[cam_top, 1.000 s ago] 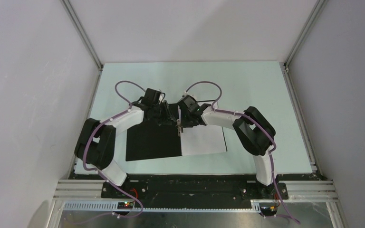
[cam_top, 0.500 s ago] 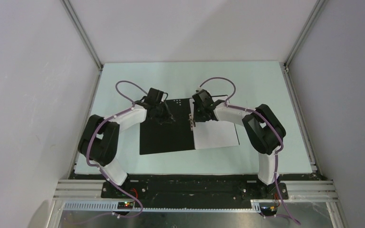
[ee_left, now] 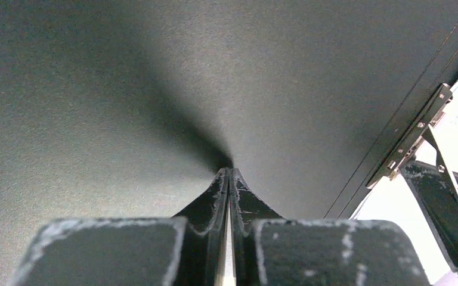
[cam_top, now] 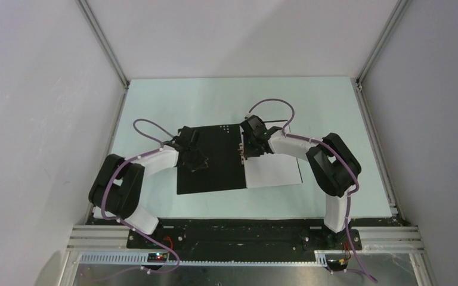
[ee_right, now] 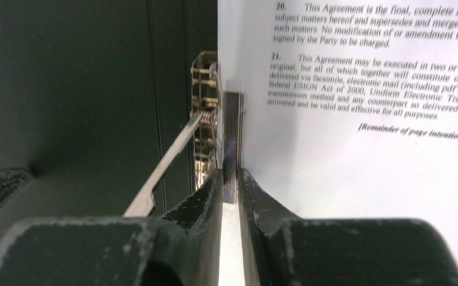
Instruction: Put the files into the folder
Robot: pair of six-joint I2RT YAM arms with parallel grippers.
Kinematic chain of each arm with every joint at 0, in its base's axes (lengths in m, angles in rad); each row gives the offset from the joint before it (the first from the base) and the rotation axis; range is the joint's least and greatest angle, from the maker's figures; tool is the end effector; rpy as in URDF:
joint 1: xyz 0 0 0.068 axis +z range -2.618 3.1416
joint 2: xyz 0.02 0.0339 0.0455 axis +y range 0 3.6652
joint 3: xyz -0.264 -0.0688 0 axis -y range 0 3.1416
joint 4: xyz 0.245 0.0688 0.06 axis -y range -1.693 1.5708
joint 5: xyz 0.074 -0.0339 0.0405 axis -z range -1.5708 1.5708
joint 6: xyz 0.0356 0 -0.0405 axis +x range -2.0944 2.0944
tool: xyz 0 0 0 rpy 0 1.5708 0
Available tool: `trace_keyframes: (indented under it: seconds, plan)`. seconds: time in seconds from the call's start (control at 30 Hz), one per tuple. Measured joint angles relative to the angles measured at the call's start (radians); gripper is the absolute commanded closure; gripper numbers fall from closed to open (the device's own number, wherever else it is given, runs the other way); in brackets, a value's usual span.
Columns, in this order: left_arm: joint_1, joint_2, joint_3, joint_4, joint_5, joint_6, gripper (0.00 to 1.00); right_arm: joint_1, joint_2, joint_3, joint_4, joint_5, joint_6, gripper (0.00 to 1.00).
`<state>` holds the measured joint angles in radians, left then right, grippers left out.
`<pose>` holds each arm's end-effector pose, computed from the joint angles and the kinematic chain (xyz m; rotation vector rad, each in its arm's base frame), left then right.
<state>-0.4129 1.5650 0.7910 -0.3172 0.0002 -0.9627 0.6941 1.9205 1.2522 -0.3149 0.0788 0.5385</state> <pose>0.2621 -0.1148 0.1519 -0.7436 2.6369 -0.4255 0.3097 0.2541 0.1657 -0.1707 2.5880 0.3701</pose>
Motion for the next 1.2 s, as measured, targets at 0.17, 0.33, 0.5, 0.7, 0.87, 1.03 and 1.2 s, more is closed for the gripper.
trace_keyframes:
  seconds: [0.17,0.33,0.5,0.7,0.87,1.03,1.2]
  plan:
    - [-0.003,-0.017,-0.023,0.011,-0.016,-0.026,0.96,0.009,-0.031,0.0,-0.06,0.012,0.011,0.8]
    - [-0.004,-0.021,-0.027,0.016,-0.021,-0.033,0.96,0.013,-0.109,0.0,-0.112,0.042,0.031,0.73]
    - [-0.004,-0.021,-0.027,0.018,-0.023,-0.032,0.96,0.042,-0.156,0.055,-0.176,0.108,0.028,0.71]
    - [-0.004,-0.021,-0.027,0.02,-0.023,-0.032,0.96,0.106,-0.068,0.274,-0.262,0.19,-0.016,0.72]
    - [-0.004,-0.021,-0.027,0.021,-0.023,-0.032,0.96,0.139,0.046,0.406,-0.331,0.248,-0.06,0.75]
    - [-0.004,-0.021,-0.026,0.021,-0.023,-0.032,0.97,0.159,0.141,0.485,-0.411,0.32,-0.104,0.76]
    - [-0.004,-0.021,-0.027,0.021,-0.023,-0.032,0.97,0.174,0.166,0.493,-0.444,0.359,-0.138,0.78]
